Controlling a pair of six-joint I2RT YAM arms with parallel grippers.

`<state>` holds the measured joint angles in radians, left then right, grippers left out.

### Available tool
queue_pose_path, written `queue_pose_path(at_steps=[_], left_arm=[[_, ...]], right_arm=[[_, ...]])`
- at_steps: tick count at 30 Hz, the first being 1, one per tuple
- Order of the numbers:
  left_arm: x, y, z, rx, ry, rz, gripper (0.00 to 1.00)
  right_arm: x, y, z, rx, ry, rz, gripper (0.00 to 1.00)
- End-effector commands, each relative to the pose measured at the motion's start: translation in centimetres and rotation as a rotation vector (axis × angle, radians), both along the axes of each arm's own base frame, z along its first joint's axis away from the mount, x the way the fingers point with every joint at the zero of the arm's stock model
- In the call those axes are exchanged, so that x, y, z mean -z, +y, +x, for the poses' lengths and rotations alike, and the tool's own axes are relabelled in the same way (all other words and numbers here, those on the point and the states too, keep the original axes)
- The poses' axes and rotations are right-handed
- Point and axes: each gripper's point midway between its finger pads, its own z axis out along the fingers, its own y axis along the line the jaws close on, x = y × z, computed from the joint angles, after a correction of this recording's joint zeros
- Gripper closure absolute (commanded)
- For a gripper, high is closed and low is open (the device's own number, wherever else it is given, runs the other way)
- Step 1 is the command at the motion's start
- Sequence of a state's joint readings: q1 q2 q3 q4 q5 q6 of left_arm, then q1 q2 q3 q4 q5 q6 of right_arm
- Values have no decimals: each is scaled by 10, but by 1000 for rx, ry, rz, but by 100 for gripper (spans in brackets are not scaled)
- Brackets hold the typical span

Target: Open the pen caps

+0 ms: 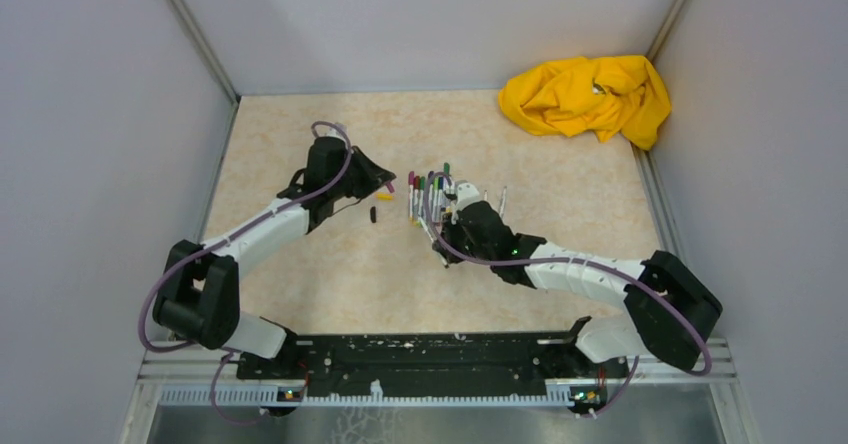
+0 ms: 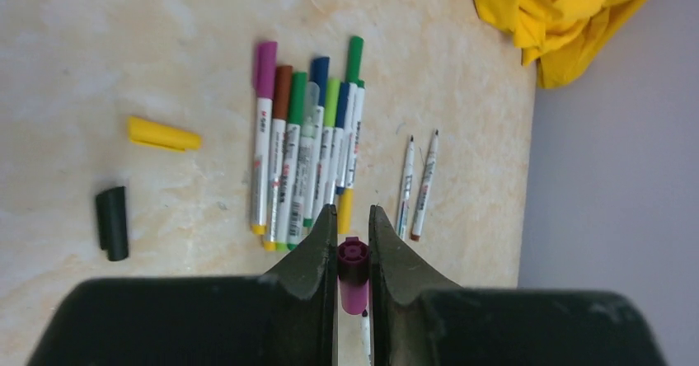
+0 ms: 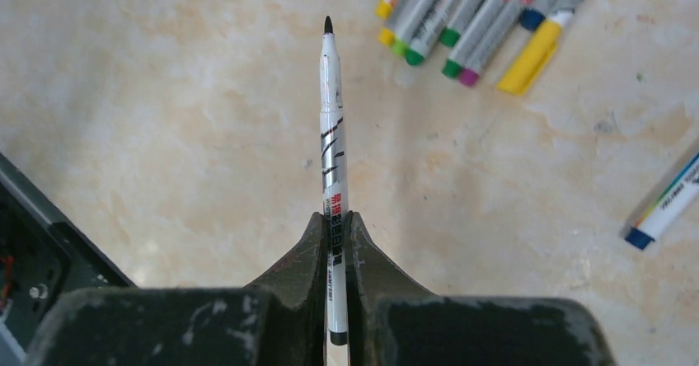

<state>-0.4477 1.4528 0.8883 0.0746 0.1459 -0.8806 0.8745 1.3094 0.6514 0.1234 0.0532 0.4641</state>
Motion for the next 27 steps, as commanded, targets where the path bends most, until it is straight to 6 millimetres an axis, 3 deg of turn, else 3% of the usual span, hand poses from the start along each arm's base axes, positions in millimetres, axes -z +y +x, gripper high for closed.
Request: queue_pose_path(at_steps=[1,7,10,13,21,27], left_arm=[[-20,18,20,-61,-85,28,100],[-15,25,22,-60,-72,97,100],[6,44,17,-115,-8,204,100],[26,61,12,-169,43,281,94],[78,75,-5,-194,145,347,76],[102,79,-10,-205,182,369,66]], right_arm=[[9,-13,-10,3,26,-42,100],[-3,-23,1,85,-15,-46,100],[-13,-36,18,189,-55,-88,100],[-14,-52,35,295,-66,-139,100],[7,-85,83,492,-48,-251,100],[27,-90,105,537,-17,-316,100]])
